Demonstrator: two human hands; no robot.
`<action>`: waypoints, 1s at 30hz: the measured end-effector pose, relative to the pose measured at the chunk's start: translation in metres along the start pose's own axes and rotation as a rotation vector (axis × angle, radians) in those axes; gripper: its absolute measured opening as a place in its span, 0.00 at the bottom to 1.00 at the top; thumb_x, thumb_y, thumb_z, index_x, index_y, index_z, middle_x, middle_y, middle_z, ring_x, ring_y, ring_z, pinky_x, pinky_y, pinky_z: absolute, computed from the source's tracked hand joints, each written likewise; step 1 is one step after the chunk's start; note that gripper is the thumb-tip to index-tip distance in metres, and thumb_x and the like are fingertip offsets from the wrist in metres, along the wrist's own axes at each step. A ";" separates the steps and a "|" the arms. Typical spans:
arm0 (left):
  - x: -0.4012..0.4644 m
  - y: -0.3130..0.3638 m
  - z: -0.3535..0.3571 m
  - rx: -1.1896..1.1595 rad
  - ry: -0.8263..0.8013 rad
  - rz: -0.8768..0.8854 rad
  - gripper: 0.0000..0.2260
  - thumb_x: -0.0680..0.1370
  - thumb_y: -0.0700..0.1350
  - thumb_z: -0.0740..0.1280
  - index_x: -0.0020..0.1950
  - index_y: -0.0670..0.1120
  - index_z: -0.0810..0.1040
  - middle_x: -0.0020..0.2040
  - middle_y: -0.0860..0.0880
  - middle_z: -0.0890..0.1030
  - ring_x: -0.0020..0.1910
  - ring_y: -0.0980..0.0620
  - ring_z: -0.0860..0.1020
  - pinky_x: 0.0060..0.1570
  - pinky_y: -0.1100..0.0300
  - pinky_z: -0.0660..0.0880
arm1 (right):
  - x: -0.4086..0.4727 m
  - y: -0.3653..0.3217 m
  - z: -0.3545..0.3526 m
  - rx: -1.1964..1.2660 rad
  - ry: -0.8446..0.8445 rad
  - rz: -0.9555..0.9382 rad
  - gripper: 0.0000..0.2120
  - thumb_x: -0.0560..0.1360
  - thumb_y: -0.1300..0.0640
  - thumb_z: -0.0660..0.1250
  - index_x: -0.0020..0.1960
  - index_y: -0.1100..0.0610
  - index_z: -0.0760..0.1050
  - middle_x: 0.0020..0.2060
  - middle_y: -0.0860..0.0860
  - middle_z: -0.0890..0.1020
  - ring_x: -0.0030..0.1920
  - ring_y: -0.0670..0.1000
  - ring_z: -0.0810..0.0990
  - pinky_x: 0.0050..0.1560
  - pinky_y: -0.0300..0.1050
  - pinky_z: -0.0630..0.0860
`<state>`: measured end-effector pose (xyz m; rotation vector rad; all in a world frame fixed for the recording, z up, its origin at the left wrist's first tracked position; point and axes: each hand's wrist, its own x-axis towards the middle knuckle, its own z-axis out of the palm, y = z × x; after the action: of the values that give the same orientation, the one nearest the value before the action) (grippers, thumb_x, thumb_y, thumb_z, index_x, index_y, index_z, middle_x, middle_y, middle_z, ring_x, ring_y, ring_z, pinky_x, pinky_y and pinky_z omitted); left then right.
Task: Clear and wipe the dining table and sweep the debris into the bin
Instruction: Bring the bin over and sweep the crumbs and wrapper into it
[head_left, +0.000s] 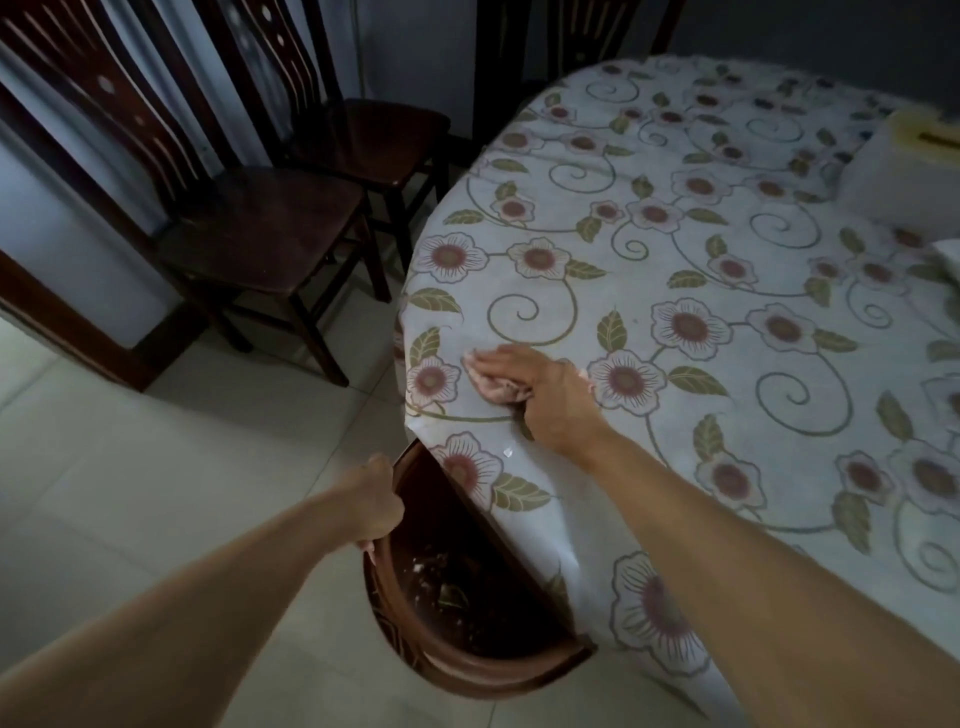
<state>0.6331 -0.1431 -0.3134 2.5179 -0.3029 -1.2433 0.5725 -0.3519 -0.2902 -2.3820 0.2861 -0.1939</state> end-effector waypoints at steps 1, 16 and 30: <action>0.000 -0.001 0.000 -0.017 0.003 0.000 0.13 0.74 0.35 0.59 0.58 0.41 0.67 0.51 0.39 0.75 0.34 0.46 0.77 0.25 0.60 0.72 | -0.010 -0.003 0.004 0.029 -0.017 -0.030 0.26 0.71 0.75 0.59 0.63 0.54 0.75 0.64 0.50 0.77 0.68 0.47 0.69 0.70 0.33 0.58; -0.042 -0.034 0.005 -0.119 0.043 0.018 0.18 0.76 0.35 0.59 0.66 0.39 0.64 0.57 0.39 0.72 0.40 0.45 0.75 0.16 0.65 0.69 | -0.129 -0.102 0.092 -0.405 -0.491 0.282 0.11 0.78 0.62 0.59 0.57 0.61 0.76 0.53 0.58 0.79 0.56 0.61 0.77 0.61 0.58 0.71; -0.061 -0.089 -0.060 -0.098 0.061 -0.019 0.15 0.76 0.36 0.59 0.62 0.37 0.68 0.46 0.39 0.76 0.27 0.48 0.77 0.15 0.65 0.68 | -0.101 -0.152 0.092 -0.022 -0.236 0.497 0.21 0.74 0.66 0.58 0.62 0.49 0.75 0.57 0.52 0.80 0.57 0.54 0.78 0.58 0.48 0.75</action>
<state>0.6491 -0.0301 -0.2675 2.4749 -0.1990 -1.1575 0.5185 -0.1573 -0.2604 -2.2465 0.7518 0.3206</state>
